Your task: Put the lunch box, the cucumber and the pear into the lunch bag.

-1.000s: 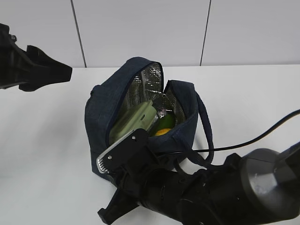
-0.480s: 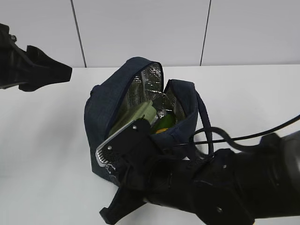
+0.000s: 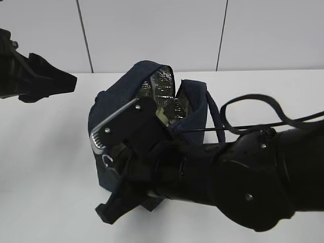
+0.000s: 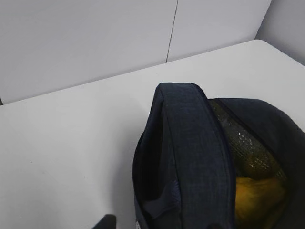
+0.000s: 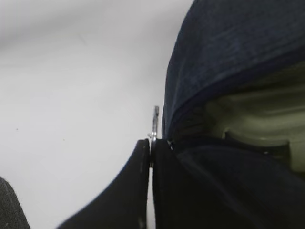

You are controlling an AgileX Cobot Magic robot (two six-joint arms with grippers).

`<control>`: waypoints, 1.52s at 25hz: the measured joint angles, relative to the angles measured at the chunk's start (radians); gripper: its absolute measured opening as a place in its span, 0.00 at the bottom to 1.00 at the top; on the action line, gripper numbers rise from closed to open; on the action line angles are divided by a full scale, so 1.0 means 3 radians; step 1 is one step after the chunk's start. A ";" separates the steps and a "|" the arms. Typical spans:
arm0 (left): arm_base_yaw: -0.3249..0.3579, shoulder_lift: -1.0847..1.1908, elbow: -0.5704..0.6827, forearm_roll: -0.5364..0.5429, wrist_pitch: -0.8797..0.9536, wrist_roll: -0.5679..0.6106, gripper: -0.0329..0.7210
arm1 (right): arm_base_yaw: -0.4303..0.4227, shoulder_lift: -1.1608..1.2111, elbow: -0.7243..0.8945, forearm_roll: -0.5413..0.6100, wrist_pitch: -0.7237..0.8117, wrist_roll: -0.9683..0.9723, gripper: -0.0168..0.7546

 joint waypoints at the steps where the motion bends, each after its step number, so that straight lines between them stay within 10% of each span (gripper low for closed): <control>1: 0.0000 0.0000 0.0000 0.0000 0.0000 0.0010 0.50 | 0.0000 -0.0003 -0.0046 0.0025 0.0014 -0.0007 0.02; 6: 0.0046 0.0000 0.0000 -0.0174 0.0084 0.0374 0.50 | 0.0000 -0.0008 -0.0118 0.0064 0.0072 -0.0076 0.02; 19: 0.0928 0.0585 0.0400 -0.2573 0.1444 0.3046 0.46 | 0.0000 -0.0200 -0.0118 0.0138 0.0256 -0.0173 0.02; 38: 0.0928 0.1242 0.0400 -0.2421 0.1637 0.3610 0.45 | 0.0000 -0.0215 -0.0118 0.0178 0.0316 -0.0188 0.02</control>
